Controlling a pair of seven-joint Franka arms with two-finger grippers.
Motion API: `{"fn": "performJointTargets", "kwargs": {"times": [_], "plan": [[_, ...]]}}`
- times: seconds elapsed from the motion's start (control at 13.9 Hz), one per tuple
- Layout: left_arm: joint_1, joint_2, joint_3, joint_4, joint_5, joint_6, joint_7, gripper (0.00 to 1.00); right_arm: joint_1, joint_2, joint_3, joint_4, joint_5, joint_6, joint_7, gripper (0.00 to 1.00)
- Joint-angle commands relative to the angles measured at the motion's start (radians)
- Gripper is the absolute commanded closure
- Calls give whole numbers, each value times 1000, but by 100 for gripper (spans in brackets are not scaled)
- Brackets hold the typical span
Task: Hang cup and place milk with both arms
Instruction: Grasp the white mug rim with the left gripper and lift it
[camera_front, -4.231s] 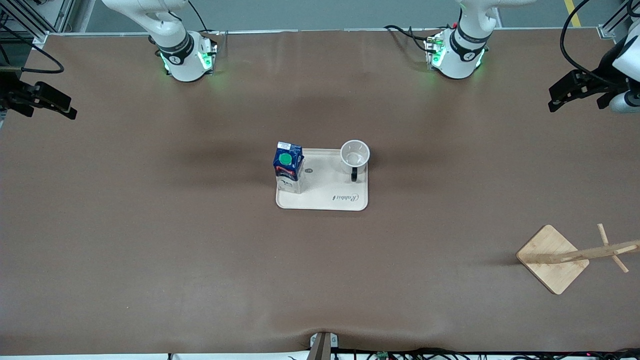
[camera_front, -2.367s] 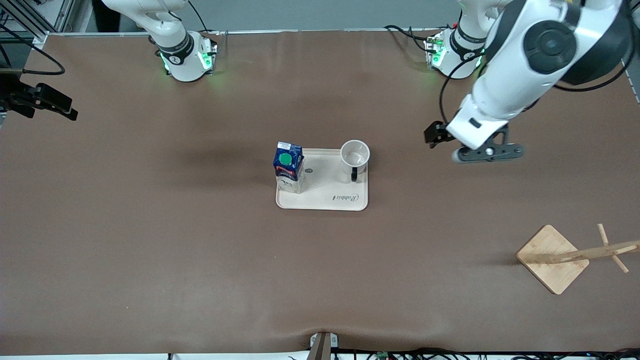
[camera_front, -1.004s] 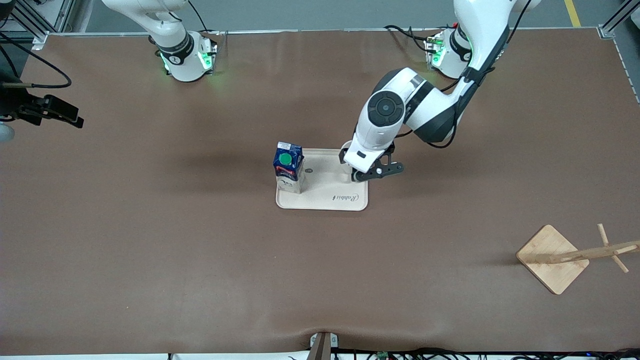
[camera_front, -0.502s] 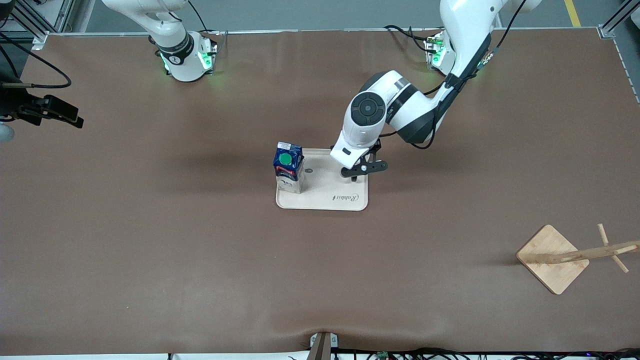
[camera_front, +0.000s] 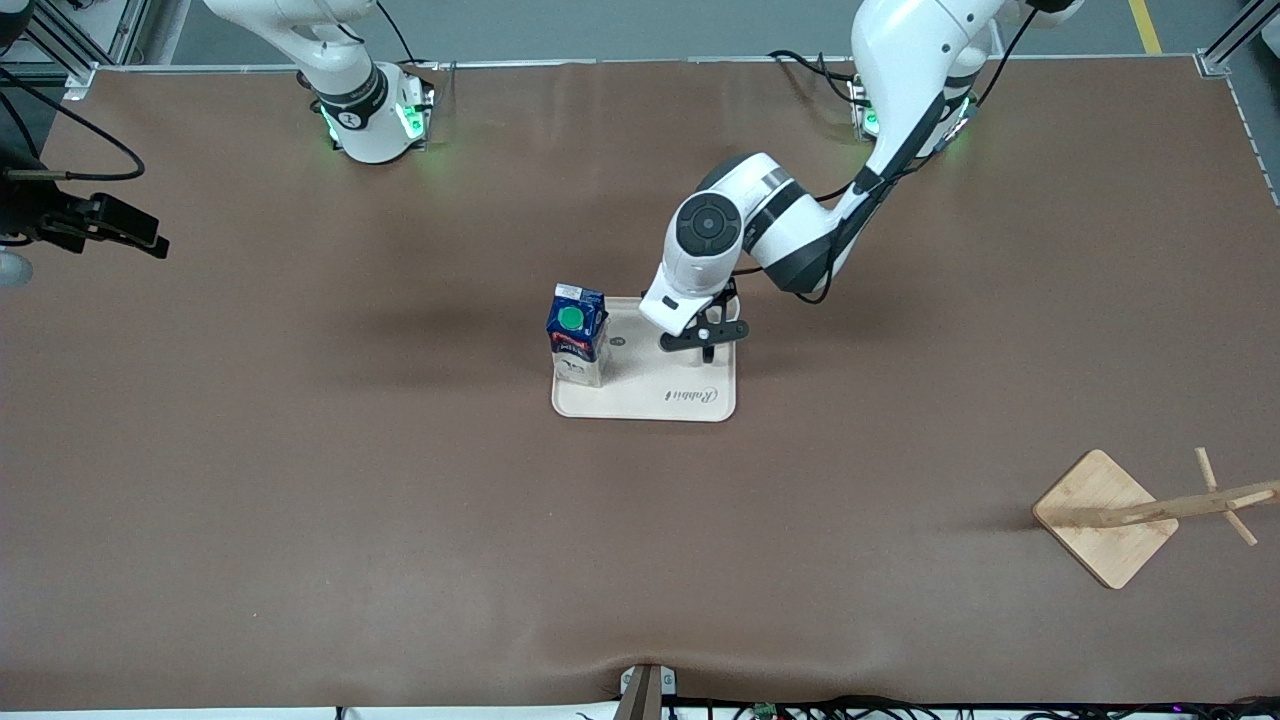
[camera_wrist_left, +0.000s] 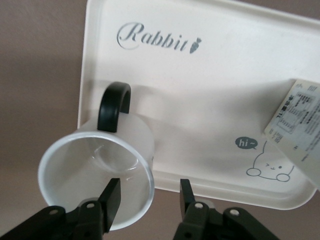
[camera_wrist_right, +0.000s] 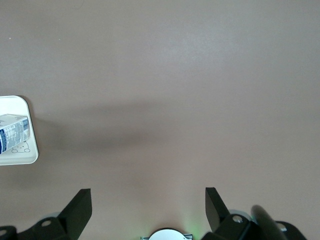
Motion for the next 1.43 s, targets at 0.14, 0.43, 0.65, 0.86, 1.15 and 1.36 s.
{"fn": "performJointTargets", "kwargs": {"times": [0.14, 0.43, 0.65, 0.86, 1.15, 1.36], "plan": [[-3, 29, 0, 14, 26, 6, -23, 53, -19, 17, 14, 24, -12, -12, -13, 0], [-5, 59, 0, 22, 53, 13, -24, 74, -19, 17, 12, 23, -10, -12, -13, 0], [-2, 65, 0, 22, 55, 41, -27, 100, -17, 17, 14, 23, -10, -13, -12, 0], [14, 39, 2, 30, 53, 38, -24, 100, -13, 40, 14, 23, -10, -27, -12, 0], [26, -13, 6, 53, 53, 13, -14, 100, -8, 69, 14, 24, -10, -67, -12, 0], [55, -91, 8, 54, 53, -33, -11, 100, -2, 74, 18, 24, -1, -67, -7, 0]]}}
